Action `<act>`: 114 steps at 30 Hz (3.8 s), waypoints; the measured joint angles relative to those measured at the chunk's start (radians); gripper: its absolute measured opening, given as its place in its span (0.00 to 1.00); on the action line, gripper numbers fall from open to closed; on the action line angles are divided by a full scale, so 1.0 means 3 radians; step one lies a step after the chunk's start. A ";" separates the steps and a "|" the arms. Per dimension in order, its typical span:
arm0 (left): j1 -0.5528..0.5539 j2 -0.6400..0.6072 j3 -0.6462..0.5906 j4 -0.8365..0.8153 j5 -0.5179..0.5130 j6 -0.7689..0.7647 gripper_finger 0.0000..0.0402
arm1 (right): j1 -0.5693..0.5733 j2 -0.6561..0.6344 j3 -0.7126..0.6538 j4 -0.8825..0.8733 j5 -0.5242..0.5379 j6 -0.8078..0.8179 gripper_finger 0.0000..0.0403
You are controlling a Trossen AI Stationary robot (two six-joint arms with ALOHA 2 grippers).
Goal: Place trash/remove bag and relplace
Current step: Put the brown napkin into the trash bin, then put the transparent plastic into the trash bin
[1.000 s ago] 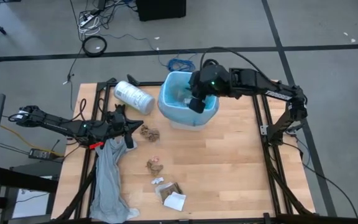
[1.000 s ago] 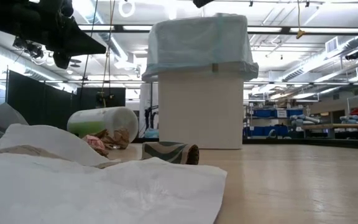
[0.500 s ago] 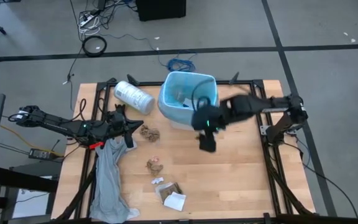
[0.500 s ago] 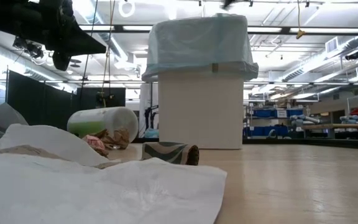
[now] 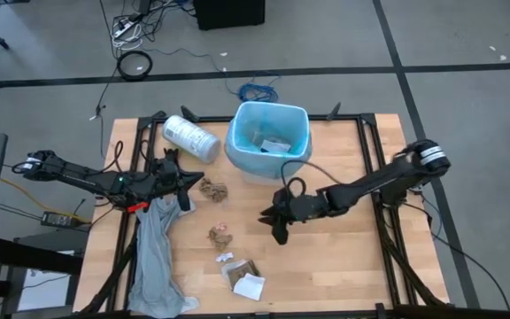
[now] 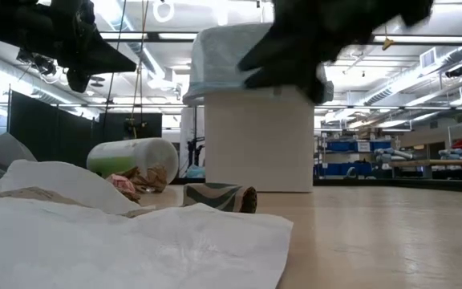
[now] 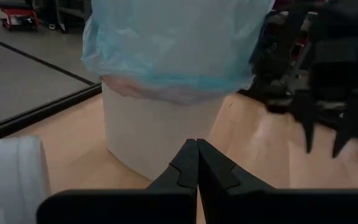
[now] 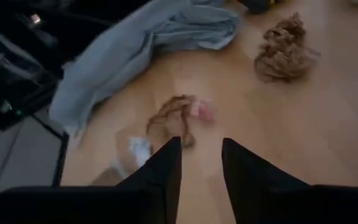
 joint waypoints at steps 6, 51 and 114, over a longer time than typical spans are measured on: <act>0.0000 0.0000 0.0000 -0.0046 0.0000 0.0003 0.02 | -0.0285 0.0545 -0.0031 0.0420 -0.0283 -0.0289 0.29; 0.0000 0.0000 0.0000 -0.0178 0.0003 -0.0004 0.02 | -0.0801 0.2049 0.1597 0.0039 -0.0234 -0.0374 0.03; 0.0114 0.1397 0.0000 0.0448 0.1110 0.0317 0.25 | -0.0760 -0.1580 0.1599 -0.1682 0.1594 -0.2247 0.67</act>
